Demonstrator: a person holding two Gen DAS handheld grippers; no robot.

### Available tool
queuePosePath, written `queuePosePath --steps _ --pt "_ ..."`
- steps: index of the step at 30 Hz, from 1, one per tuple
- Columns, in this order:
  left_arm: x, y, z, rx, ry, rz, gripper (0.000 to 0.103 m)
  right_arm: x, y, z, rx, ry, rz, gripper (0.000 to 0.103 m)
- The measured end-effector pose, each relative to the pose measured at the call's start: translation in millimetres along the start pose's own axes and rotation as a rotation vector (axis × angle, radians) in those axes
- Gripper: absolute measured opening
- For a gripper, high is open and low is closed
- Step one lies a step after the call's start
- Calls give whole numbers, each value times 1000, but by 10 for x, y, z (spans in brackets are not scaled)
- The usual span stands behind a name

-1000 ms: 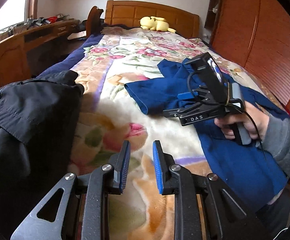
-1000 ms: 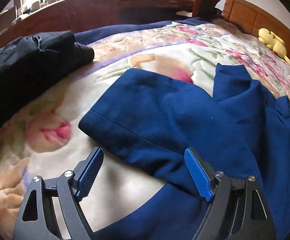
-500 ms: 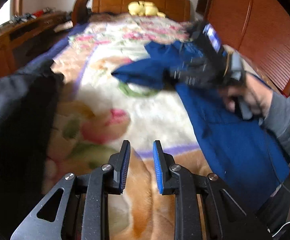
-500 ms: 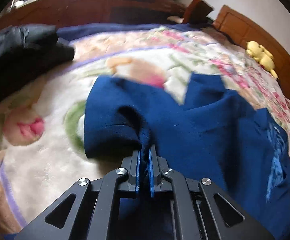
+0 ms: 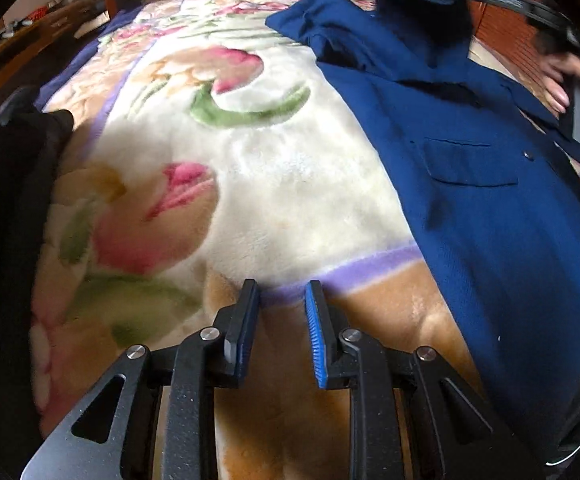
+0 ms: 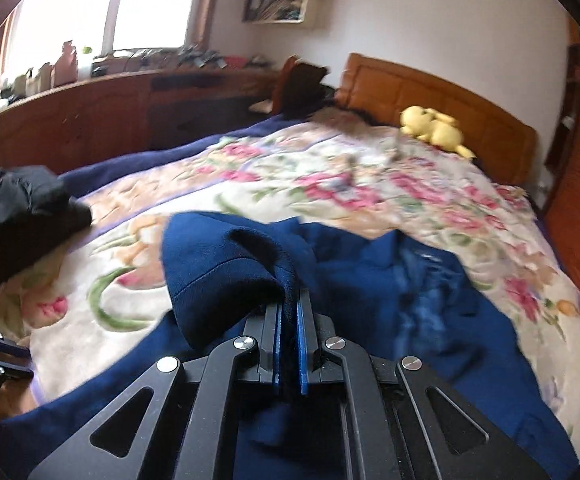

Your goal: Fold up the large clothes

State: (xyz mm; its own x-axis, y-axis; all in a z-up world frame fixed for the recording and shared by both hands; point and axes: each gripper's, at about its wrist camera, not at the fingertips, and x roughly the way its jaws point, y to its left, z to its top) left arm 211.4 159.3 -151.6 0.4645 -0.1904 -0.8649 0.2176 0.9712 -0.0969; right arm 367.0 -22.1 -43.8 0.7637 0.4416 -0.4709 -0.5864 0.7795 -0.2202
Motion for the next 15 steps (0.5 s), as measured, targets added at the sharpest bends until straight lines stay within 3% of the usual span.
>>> queuePosePath --steps 6,15 --pt "62 -111 34 14 2 -21 24 -273 -356 -274 61 -2 -93 6" --pt "94 -127 47 16 -19 -47 24 -501 -677 -701 140 96 -209 5"
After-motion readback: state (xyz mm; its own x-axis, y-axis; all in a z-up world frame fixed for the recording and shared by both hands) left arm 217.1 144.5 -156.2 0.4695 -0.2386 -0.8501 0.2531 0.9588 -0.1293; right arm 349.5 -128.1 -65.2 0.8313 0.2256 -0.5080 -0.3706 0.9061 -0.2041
